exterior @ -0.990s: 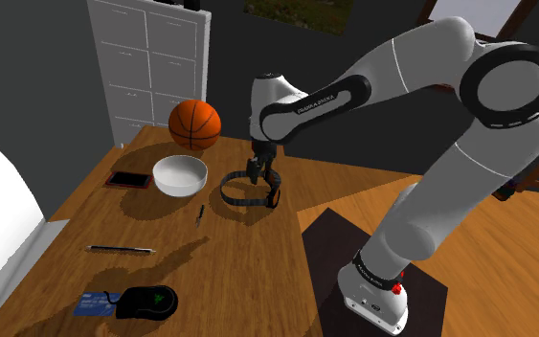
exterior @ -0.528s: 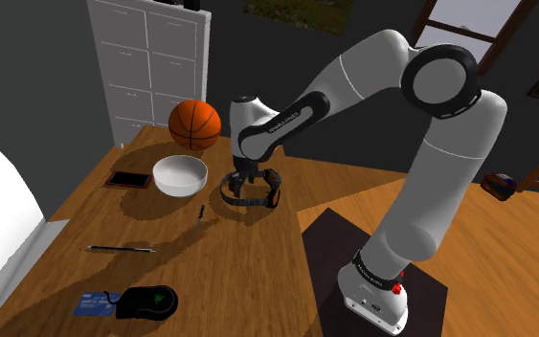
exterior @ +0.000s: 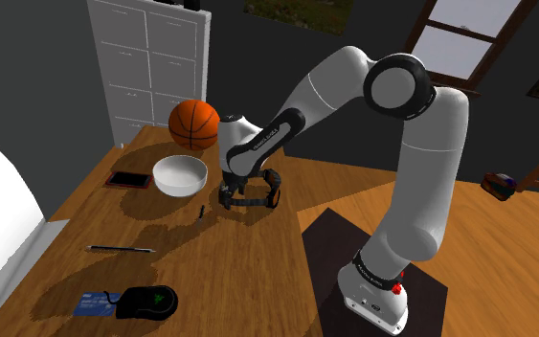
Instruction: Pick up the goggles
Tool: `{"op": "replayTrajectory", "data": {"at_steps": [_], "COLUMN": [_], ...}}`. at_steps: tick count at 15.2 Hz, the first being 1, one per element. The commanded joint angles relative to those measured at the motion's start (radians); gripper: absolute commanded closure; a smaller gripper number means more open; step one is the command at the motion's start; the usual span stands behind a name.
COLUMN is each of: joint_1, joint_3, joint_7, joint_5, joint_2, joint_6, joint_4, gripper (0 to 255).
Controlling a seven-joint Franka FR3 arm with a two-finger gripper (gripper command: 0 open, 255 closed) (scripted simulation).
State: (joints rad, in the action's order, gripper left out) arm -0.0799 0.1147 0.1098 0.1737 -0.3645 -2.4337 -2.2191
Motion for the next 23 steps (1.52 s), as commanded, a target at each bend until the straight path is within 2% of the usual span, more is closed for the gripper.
{"op": "replayTrajectory", "data": {"at_steps": [1, 4, 5, 14, 23], "joint_1": [-0.001, -0.003, -0.003, -0.003, 0.007], "joint_3": [-0.004, -0.007, -0.007, -0.007, 0.009], "joint_7": [0.005, 0.009, 0.008, 0.009, -0.017], "joint_5": [0.006, 0.012, 0.011, 0.012, -0.018], "joint_2": [-0.022, -0.041, -0.039, -0.041, 0.064], "joint_6": [-0.021, -0.038, -0.038, -0.038, 0.061], "joint_4": [0.001, 0.003, 0.001, 0.003, -0.002], "gripper": [0, 0, 255, 255, 255]}}
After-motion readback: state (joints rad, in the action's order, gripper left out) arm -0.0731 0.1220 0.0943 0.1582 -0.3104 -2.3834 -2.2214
